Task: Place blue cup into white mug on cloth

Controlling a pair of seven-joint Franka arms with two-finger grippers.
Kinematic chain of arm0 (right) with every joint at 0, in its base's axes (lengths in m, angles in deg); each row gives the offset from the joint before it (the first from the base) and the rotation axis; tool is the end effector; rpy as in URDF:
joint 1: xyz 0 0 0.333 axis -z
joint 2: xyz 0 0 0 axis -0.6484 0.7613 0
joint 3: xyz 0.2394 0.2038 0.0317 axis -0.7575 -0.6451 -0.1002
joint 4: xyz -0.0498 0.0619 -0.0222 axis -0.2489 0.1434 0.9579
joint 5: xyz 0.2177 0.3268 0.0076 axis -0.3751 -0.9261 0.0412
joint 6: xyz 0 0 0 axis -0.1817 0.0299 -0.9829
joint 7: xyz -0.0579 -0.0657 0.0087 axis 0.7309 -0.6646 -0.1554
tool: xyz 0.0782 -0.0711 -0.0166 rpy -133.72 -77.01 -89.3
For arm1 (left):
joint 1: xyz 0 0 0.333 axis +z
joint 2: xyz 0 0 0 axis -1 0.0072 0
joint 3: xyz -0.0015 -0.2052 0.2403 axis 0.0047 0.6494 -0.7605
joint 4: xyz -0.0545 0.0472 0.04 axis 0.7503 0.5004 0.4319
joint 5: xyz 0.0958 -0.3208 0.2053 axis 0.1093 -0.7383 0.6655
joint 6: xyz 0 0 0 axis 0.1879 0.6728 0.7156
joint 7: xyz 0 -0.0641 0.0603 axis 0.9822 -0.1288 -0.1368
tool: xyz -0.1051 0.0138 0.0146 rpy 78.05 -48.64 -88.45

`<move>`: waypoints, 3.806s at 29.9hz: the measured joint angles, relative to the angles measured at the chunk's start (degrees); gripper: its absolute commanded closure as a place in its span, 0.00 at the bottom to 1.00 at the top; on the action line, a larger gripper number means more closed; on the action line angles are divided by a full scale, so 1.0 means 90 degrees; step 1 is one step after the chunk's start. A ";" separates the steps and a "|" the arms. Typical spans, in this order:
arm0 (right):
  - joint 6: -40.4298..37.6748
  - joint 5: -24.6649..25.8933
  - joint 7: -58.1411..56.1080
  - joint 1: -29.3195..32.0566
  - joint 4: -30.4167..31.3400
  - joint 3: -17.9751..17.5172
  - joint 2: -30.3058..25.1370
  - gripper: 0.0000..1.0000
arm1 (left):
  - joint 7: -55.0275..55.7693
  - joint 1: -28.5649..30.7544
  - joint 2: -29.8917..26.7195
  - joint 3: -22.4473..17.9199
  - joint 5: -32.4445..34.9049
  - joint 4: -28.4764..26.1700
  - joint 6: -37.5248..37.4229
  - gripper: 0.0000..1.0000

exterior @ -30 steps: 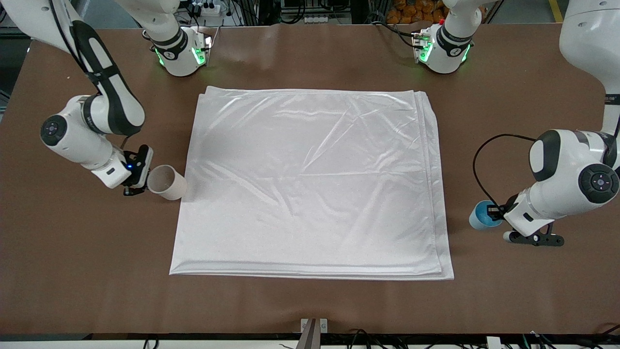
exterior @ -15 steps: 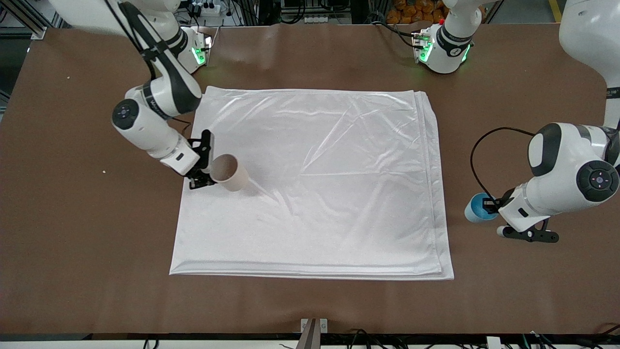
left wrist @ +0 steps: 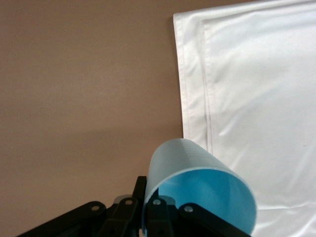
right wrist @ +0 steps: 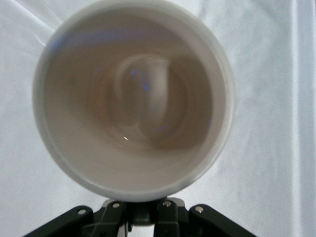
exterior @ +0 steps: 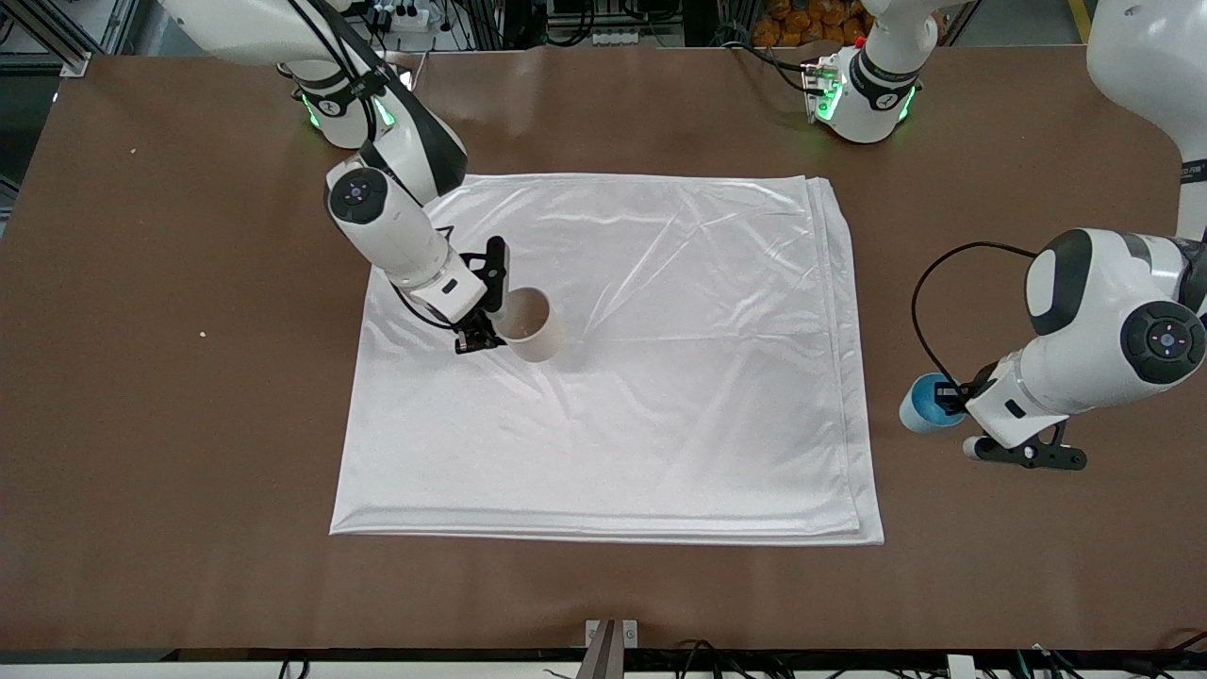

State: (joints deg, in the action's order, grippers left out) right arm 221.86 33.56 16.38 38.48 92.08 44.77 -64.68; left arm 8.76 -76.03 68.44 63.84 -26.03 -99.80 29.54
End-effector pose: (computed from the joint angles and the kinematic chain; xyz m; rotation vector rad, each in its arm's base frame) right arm 0.5159 0.3085 0.2981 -2.1245 -2.2310 -0.4009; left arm 0.6759 -0.0528 0.3728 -3.1151 0.2241 0.0641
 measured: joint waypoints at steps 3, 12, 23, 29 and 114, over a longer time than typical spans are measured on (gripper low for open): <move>-0.0048 0.0449 0.0595 -0.0213 -0.0207 0.0064 0.0180 1.00 | 0.0020 -0.0018 -0.0066 0.0012 0.0000 0.0046 -0.0091 1.00; -0.0687 0.1163 0.1506 -0.0628 -0.0821 0.0119 0.0596 1.00 | 0.0020 -0.0009 -0.0272 0.0039 0.0000 0.0207 -0.0297 1.00; -0.1003 0.1706 0.1309 -0.0729 -0.1413 0.0235 0.1406 1.00 | 0.0077 -0.0020 -0.0349 0.0280 -0.0094 0.0479 -0.0803 1.00; -0.0999 0.2010 0.1292 -0.0859 -0.1695 0.0266 0.1906 1.00 | 0.0097 -0.0018 -0.0364 0.0302 -0.0096 0.0498 -0.0953 1.00; -0.7147 0.0855 0.2750 0.1296 -0.4903 0.0356 -0.1006 0.00 | 0.4639 -0.2802 0.0174 0.2102 0.0477 0.0566 0.0111 1.00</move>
State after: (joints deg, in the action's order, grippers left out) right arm 157.53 41.25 41.13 50.14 47.95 47.98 -73.73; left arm 50.52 -101.25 70.00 82.75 -21.73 -94.70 30.54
